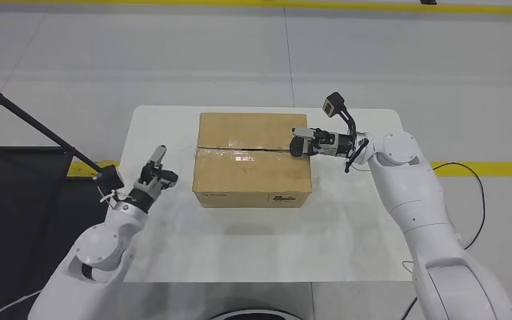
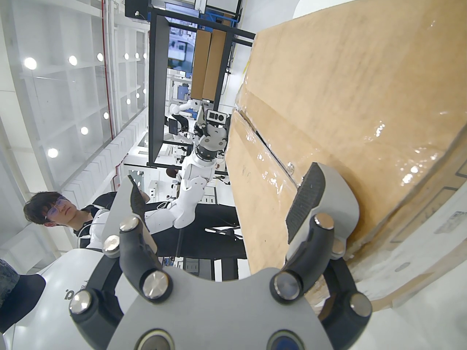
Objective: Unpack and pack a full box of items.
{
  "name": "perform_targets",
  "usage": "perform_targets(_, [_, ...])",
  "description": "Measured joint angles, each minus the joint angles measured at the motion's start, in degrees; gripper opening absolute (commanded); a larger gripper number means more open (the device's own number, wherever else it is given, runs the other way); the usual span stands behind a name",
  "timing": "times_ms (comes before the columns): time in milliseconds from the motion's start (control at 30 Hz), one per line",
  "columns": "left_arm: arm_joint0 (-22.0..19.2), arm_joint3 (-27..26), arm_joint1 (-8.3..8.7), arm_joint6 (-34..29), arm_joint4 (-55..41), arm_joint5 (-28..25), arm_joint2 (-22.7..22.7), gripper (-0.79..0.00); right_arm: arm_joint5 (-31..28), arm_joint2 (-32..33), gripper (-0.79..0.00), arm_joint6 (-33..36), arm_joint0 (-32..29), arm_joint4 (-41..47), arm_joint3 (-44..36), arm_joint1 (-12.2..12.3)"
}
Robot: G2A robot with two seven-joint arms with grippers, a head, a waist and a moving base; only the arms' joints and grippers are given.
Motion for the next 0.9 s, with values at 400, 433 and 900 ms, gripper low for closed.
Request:
perform_targets(400, [-8.1,10.6,-2.21,6.6,-1.1,2.5,5.7,0.000,0.0,0.0,0.000,0.0,0.0,0.0,0.0,0.0])
perform_targets(433, [-8.9,11.5,-2.46,7.1,-1.6,2.3,6.0,0.000,0.0,0.0,0.000,0.0,0.0,0.0,0.0,0.0])
perform_targets(900, [-16.1,21.7,-5.28,12.3,-7.2,-2.7,9.1,0.000,0.0,0.0,0.000,0.0,0.0,0.0,0.0,0.0])
